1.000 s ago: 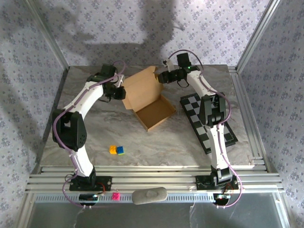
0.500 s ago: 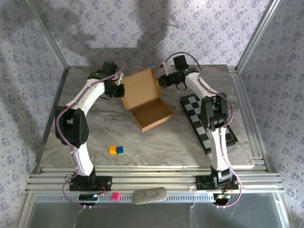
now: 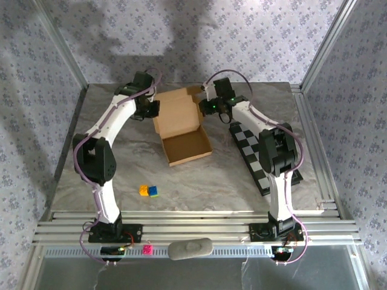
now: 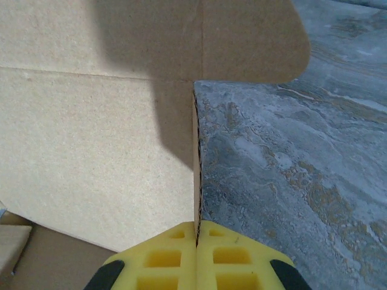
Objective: Fold the paper box
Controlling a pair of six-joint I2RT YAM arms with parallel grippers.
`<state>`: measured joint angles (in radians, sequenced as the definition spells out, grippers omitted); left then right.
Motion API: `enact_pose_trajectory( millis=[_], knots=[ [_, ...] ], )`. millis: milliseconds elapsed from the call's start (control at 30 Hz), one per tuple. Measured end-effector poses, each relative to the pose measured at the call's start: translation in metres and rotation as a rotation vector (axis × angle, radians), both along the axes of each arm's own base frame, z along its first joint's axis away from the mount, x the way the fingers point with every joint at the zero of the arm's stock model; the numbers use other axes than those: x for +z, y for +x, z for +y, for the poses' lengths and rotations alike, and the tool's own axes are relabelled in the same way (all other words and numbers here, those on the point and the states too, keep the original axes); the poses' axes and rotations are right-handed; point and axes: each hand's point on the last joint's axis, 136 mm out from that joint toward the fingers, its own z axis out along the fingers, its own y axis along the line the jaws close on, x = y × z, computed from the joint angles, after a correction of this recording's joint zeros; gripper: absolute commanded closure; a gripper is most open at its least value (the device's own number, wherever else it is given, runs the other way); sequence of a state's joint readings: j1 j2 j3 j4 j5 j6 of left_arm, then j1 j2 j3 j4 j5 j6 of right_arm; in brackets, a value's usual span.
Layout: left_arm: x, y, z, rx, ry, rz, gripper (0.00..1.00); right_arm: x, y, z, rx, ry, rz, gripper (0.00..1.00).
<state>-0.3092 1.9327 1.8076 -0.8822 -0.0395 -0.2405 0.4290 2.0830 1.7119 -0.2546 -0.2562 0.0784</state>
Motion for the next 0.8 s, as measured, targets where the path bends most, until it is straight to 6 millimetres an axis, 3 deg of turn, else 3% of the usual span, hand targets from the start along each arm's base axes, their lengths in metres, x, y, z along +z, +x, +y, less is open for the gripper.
enact_pose_trajectory(
  millis=[433, 800],
  knots=[
    [-0.007, -0.001, 0.000, 0.252, 0.184, -0.030, 1.00, 0.012, -0.036, 0.006, -0.391, -0.033, -0.091, 1.00],
    [-0.007, -0.002, -0.006, 0.351, 0.174, -0.085, 1.00, 0.015, -0.044, 0.004, -0.528, 0.032, -0.055, 1.00]
  ],
)
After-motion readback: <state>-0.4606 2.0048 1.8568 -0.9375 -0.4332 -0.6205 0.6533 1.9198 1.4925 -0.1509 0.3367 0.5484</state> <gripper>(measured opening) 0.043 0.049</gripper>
